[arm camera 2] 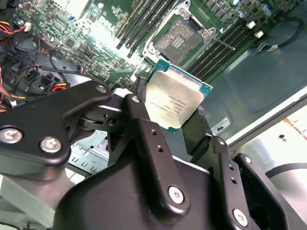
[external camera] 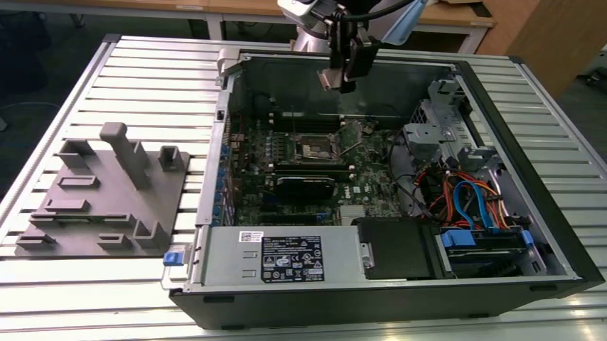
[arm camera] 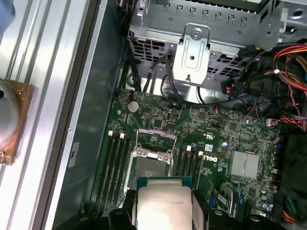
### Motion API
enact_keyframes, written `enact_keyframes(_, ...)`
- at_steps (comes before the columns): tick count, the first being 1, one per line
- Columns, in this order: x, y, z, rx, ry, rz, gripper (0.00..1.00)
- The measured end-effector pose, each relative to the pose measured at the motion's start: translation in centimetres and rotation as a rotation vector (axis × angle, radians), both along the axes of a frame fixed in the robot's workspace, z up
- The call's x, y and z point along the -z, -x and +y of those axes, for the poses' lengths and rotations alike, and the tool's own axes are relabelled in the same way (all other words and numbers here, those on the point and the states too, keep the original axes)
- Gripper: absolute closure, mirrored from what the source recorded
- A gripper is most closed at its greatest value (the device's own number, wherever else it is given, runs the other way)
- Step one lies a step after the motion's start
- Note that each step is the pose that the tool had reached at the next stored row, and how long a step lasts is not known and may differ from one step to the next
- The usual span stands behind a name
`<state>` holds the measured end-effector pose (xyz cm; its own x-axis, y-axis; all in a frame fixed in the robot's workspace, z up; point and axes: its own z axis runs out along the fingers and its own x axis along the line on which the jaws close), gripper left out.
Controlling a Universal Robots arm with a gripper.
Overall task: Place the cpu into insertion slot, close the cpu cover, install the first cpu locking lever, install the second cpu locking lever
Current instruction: 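Place the cpu into insertion slot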
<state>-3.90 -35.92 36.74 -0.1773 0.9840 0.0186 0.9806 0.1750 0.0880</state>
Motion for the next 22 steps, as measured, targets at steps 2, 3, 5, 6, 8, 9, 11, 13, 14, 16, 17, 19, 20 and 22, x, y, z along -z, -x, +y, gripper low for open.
enact_keyframes(2, 0.00, 0.00, 0.00, 0.001, 0.0000, 0.0000, 0.46)
enact_keyframes(3, 0.00, 0.00, 0.00, 0.001, 0.0000, 0.0000, 0.46)
enact_keyframes(5, 0.00, 0.00, 0.00, 0.001, 0.0000, 0.0000, 0.46)
enact_keyframes(6, 0.00, 0.00, 0.00, 0.001, 0.0000, 0.0000, 0.46)
enact_keyframes(8, 0.00, 0.00, 0.00, 0.001, 0.0000, 0.0000, 0.46)
enact_keyframes(9, 0.00, 0.00, 0.00, 0.001, 0.0000, 0.0000, 0.46)
enact_keyframes(11, 0.00, 0.00, 0.00, 0.002, 0.0000, 0.0000, 0.46)
enact_keyframes(13, 0.01, 0.00, 0.00, 0.005, 0.0000, 0.0000, 0.46)
enact_keyframes(14, 0.01, 0.00, 0.00, 0.009, 0.0000, 0.0000, 0.46)
enact_keyframes(16, 0.04, 0.00, 0.01, 0.021, -0.0001, -0.0001, 0.46)
enact_keyframes(17, 0.06, 0.00, 0.01, 0.032, -0.0001, -0.0001, 0.46)
enact_keyframes(19, 0.10, 0.00, 0.00, 0.061, 0.0000, 0.0000, 0.46)
enact_keyframes(20, 0.12, 0.00, 0.00, 0.078, 0.0001, 0.0000, 0.46)
enact_keyframes(22, 0.18, 0.00, 0.00, 0.114, 0.0000, 0.0000, 0.46)
